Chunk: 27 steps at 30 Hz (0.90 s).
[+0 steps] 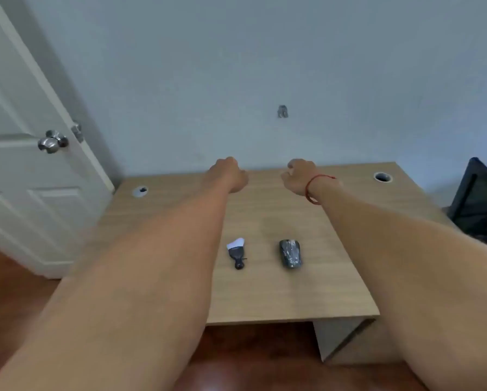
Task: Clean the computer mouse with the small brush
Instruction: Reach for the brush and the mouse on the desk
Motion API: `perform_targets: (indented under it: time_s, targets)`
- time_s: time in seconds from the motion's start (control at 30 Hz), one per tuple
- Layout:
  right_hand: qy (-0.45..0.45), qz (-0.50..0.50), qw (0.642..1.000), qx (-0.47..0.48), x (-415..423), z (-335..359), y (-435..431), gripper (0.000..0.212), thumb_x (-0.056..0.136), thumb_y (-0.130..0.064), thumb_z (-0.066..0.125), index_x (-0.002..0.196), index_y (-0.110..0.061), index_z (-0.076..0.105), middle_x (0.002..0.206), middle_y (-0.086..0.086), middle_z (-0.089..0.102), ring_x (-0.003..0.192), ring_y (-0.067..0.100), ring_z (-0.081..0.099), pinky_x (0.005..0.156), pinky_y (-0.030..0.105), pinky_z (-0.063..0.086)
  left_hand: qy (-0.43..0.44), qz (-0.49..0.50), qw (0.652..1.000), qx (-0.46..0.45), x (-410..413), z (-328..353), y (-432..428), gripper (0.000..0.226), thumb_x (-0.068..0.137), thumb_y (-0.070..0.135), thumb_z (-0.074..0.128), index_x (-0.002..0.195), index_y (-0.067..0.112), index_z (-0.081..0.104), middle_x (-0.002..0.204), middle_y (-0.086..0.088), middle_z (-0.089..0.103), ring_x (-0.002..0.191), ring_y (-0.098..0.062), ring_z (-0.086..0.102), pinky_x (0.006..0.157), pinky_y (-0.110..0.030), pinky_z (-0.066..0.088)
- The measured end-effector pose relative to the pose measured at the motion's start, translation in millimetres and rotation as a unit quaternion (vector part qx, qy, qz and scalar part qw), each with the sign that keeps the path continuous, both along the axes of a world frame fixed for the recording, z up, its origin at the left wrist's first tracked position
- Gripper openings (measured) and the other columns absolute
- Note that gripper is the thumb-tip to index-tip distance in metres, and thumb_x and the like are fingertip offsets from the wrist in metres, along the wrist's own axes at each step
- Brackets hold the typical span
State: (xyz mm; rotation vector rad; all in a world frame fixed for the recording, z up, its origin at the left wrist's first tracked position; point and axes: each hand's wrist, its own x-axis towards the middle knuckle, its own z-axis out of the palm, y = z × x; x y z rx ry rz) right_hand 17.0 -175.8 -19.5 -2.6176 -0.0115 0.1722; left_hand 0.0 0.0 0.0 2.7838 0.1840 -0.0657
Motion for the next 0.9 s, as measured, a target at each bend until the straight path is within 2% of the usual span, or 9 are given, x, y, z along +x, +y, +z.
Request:
perform_targets:
  time_s: [0.13, 0.27, 0.33, 0.4, 0.47, 0.53, 0.67, 0.8, 0.9]
  targets:
    - [0.035, -0.023, 0.999, 0.006, -12, -47, -4, 0.056, 0.094, -0.036, 0.053, 0.136, 0.001, 0.048, 0.142, 0.022, 0.051, 0.13, 0.039, 0.05, 0.105, 0.042, 0.042, 0.029, 0.018, 0.999, 0.006, -9, -48, -3, 0.048, 0.093, 0.039, 0.046, 0.121, 0.0, 0.053, 0.132, -0.022, 0.055, 0.12, -0.037, 0.054, 0.095, -0.039, 0.045]
    - [0.075, -0.032, 0.997, -0.002, -22, -101, -9, 0.065, 0.088, -0.041, 0.062, 0.137, -0.001, 0.047, 0.14, 0.02, 0.052, 0.129, 0.038, 0.05, 0.103, 0.04, 0.042, 0.09, 0.045, 0.995, 0.016, -20, -113, 3, 0.05, 0.094, 0.041, 0.046, 0.123, 0.001, 0.054, 0.132, -0.017, 0.056, 0.119, -0.034, 0.054, 0.089, -0.034, 0.045]
    - [0.1, -0.031, 0.994, -0.016, -29, -129, -13, 0.065, 0.085, -0.041, 0.066, 0.133, -0.002, 0.049, 0.136, 0.019, 0.055, 0.124, 0.038, 0.053, 0.096, 0.038, 0.044, 0.116, 0.055, 0.992, 0.018, -25, -145, 7, 0.045, 0.093, 0.039, 0.047, 0.119, 0.002, 0.056, 0.128, -0.016, 0.058, 0.115, -0.033, 0.056, 0.082, -0.032, 0.043]
    - [0.117, -0.031, 0.992, -0.031, -37, -154, -19, 0.06, 0.083, -0.041, 0.067, 0.127, -0.002, 0.052, 0.13, 0.019, 0.058, 0.117, 0.037, 0.057, 0.085, 0.036, 0.044, 0.132, 0.068, 0.989, 0.016, -34, -170, 8, 0.043, 0.093, 0.04, 0.049, 0.116, 0.004, 0.057, 0.124, -0.016, 0.059, 0.111, -0.033, 0.057, 0.081, -0.032, 0.044]
    - [0.128, -0.034, 0.991, -0.034, -42, -174, -23, 0.06, 0.083, -0.045, 0.068, 0.122, -0.003, 0.053, 0.124, 0.018, 0.06, 0.106, 0.034, 0.057, 0.078, 0.034, 0.042, 0.135, 0.084, 0.987, 0.002, -38, -192, 7, 0.033, 0.093, 0.037, 0.048, 0.104, 0.009, 0.06, 0.116, -0.013, 0.061, 0.099, -0.031, 0.058, 0.076, -0.031, 0.042]
    - [0.131, -0.038, 0.99, -0.034, -45, -188, -23, 0.062, 0.082, -0.048, 0.07, 0.121, -0.003, 0.053, 0.122, 0.016, 0.061, 0.1, 0.03, 0.056, 0.077, 0.033, 0.041, 0.129, 0.111, 0.985, -0.008, -41, -210, 6, 0.024, 0.092, 0.035, 0.048, 0.091, 0.013, 0.058, 0.108, -0.011, 0.06, 0.094, -0.03, 0.057, 0.072, -0.028, 0.039]
    - [0.097, -0.053, 0.994, -0.016, -53, -214, -17, 0.061, 0.078, -0.049, 0.072, 0.116, -0.005, 0.055, 0.118, 0.015, 0.062, 0.107, 0.033, 0.061, 0.079, 0.035, 0.045, 0.084, 0.154, 0.984, -0.026, -48, -236, 6, 0.044, 0.091, 0.045, 0.051, 0.116, 0.01, 0.056, 0.122, -0.009, 0.058, 0.113, -0.03, 0.056, 0.082, -0.033, 0.044]
    - [0.025, -0.073, 0.997, -0.028, -57, -230, -7, 0.061, 0.08, -0.048, 0.07, 0.119, -0.004, 0.053, 0.122, 0.016, 0.059, 0.112, 0.034, 0.058, 0.082, 0.036, 0.046, 0.034, 0.165, 0.985, -0.042, -43, -254, 9, 0.05, 0.09, 0.046, 0.055, 0.124, 0.009, 0.052, 0.13, -0.013, 0.053, 0.121, -0.033, 0.051, 0.092, -0.037, 0.044]
    - [-0.011, -0.062, 0.998, -0.022, -57, -241, 0, 0.06, 0.081, -0.047, 0.067, 0.124, -0.007, 0.052, 0.128, 0.016, 0.056, 0.118, 0.035, 0.055, 0.093, 0.039, 0.048, -0.008, 0.155, 0.986, -0.057, -39, -266, 8, 0.051, 0.09, 0.047, 0.055, 0.124, 0.009, 0.051, 0.131, -0.013, 0.052, 0.121, -0.034, 0.051, 0.089, -0.038, 0.044]
